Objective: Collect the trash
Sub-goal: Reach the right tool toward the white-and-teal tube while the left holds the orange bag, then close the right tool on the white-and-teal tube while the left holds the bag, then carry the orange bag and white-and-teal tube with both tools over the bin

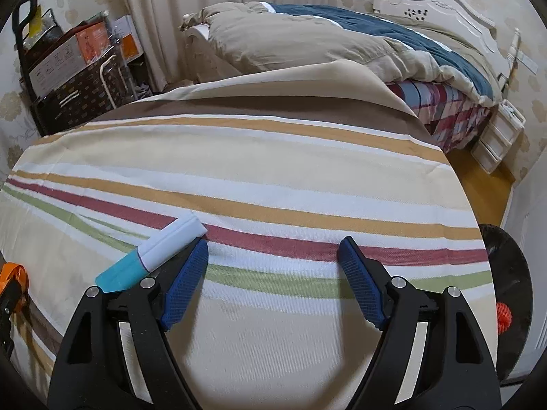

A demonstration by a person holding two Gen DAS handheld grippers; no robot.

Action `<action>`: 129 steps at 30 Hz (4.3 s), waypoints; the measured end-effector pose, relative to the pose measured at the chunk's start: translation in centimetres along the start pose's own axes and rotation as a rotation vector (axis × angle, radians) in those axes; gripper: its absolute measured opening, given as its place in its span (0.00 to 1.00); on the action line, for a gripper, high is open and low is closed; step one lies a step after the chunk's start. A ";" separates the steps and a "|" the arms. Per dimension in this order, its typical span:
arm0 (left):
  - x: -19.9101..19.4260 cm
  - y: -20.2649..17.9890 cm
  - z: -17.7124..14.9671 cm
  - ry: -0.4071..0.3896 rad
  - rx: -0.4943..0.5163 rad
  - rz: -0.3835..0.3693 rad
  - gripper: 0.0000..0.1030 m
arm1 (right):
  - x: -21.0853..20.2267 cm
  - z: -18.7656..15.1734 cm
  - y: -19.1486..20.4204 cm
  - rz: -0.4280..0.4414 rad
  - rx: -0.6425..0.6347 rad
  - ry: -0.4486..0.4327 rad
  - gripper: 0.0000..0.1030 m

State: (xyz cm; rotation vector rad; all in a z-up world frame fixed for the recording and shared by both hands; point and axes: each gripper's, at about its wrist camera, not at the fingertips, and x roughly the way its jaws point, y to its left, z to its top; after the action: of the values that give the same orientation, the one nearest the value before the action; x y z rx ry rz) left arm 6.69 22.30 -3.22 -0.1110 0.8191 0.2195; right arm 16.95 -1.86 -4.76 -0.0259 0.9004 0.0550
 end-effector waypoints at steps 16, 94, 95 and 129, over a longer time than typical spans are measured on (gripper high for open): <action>0.7 1.6 0.7 0.002 -0.020 0.007 0.46 | -1.4 -0.3 3.7 0.083 0.045 -0.013 0.75; -0.5 -0.5 -0.4 0.001 0.012 -0.034 0.46 | -4.7 -3.9 0.7 0.040 0.043 -0.024 0.56; -0.5 -0.5 -0.4 0.001 0.013 -0.034 0.46 | -4.6 -4.1 1.3 0.052 0.032 -0.012 0.56; -3.4 -6.4 -2.2 -0.020 0.067 -0.140 0.46 | -8.7 -7.4 -3.2 0.092 -0.014 -0.052 0.19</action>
State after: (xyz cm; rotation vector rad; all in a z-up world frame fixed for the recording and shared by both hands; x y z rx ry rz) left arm 4.39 15.15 -2.18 -0.1022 0.7945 0.0608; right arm 5.93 -5.75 -2.53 0.0044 0.8488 0.1471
